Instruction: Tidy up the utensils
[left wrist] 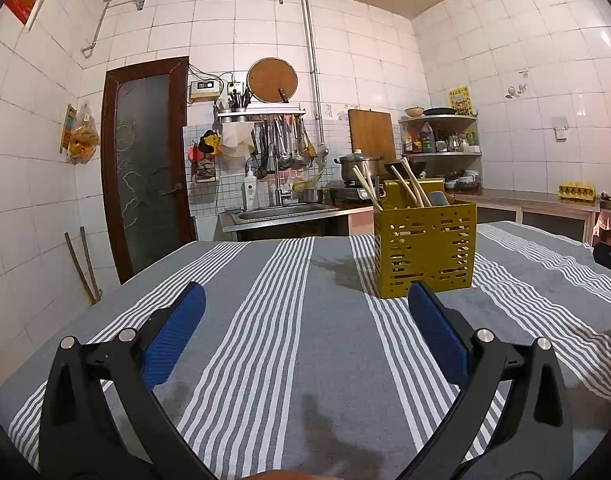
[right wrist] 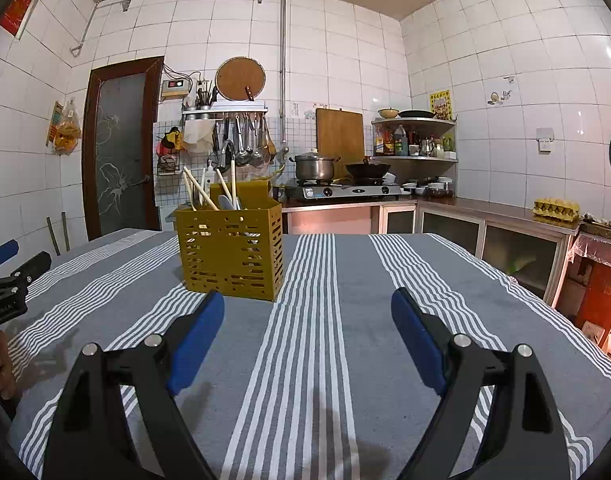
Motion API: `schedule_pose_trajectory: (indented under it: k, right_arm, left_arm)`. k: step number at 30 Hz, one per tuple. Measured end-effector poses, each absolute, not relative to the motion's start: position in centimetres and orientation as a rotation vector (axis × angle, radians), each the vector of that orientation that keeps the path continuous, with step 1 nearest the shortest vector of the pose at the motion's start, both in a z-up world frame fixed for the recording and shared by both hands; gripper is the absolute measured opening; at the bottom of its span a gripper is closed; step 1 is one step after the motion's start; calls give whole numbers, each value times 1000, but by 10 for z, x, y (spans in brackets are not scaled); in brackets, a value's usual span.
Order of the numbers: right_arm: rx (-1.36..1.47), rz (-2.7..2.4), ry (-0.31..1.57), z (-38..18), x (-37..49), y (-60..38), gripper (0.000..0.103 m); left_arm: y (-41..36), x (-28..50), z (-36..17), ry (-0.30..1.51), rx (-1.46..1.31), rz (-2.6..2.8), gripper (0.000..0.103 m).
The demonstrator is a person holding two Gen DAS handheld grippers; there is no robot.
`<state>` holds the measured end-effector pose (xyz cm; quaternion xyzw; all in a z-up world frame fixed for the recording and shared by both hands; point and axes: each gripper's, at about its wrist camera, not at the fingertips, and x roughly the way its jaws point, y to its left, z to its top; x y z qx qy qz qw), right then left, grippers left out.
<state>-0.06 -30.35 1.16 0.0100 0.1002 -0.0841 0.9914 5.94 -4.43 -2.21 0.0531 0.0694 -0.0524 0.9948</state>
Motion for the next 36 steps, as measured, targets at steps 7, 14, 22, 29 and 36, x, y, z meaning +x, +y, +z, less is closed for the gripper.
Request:
schedule_pose_trajectory:
  k: [7,14,22,29,36]
  right_arm:
    - [24,-165,202,12,0,-304,84]
    - [23,-166,200,11,0,-303,85]
    - [22,-168,204,8,3,-304,85]
    - [18,-168,201,8,3,-302,85]
    - [17,-169,202,8,3,-302,85]
  left_arm:
    - [-45,59,-22,140,106,-105,98]
    - [-45,58,-23,140,109,-103,98]
    - [-47,58,-23,146,101,-97,98]
    - [-48,58,-22,146,100,-97,98]
    - [-48,57,-22,146,99,-97,98]
